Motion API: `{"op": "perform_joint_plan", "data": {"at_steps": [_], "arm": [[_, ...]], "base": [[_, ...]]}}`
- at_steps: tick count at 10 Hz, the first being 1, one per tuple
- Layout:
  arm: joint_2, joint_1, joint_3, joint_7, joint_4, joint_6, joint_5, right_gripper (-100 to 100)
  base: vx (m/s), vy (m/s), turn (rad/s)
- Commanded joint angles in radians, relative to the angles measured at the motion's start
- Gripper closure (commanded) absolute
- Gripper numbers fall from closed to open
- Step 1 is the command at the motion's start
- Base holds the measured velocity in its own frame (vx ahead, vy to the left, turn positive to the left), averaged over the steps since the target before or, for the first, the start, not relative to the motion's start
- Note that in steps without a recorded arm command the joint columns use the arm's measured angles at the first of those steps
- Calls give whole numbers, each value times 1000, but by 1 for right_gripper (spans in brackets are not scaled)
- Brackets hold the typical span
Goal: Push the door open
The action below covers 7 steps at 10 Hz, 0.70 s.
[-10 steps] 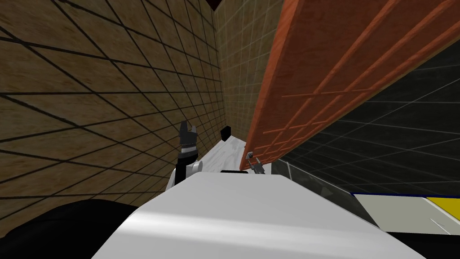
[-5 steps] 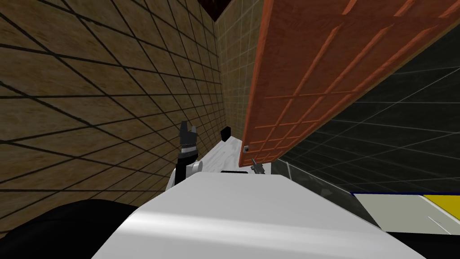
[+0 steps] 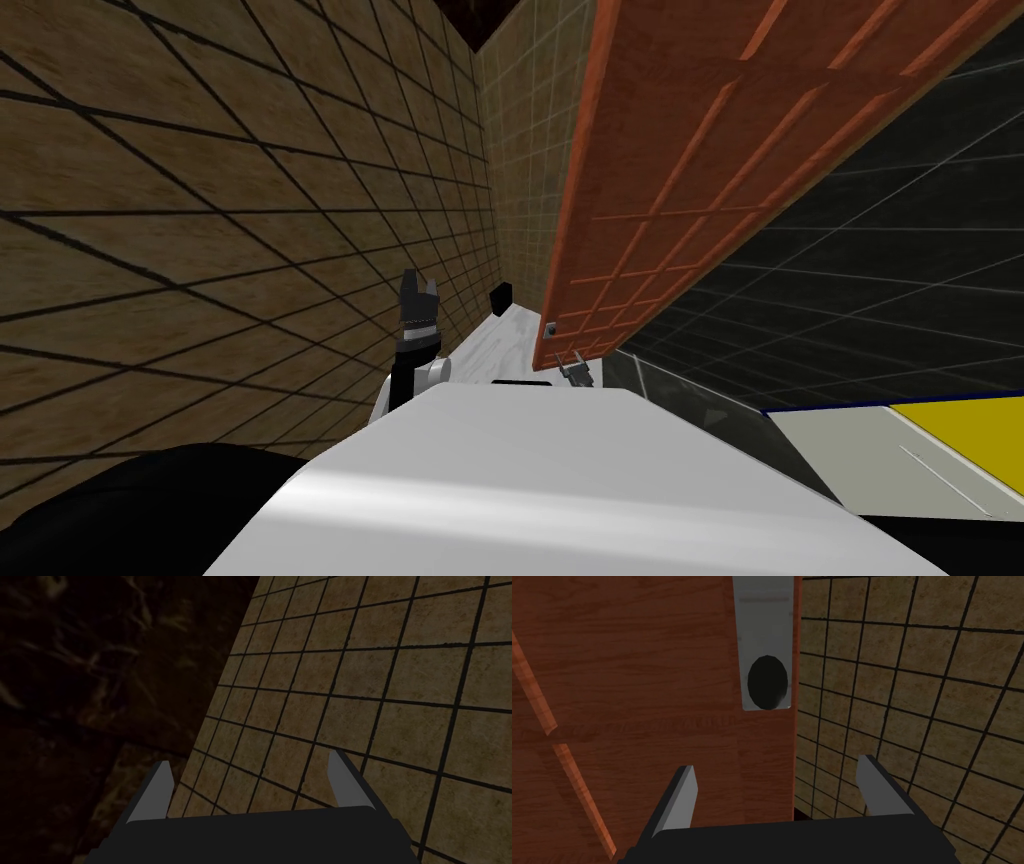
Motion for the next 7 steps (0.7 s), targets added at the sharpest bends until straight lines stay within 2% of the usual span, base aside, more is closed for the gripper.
{"op": "perform_joint_plan", "data": {"at_steps": [1,3,4,5,6,7], "arm": [[-8,-14,-3,1,7,10,-3,-100],[-4,-32,-6,1,11,27,-5,-100],[4,-41,-7,1,13,35,-7,-100],[1,-36,-6,2,12,29,-6,-100],[1,-36,-6,2,12,29,-6,100],[1,-36,-6,2,12,29,-6,100]], "base": [[224,69,24],[248,41,37],[234,76,28],[94,35,-8],[-8,-6,3],[-33,-4,33]]}}
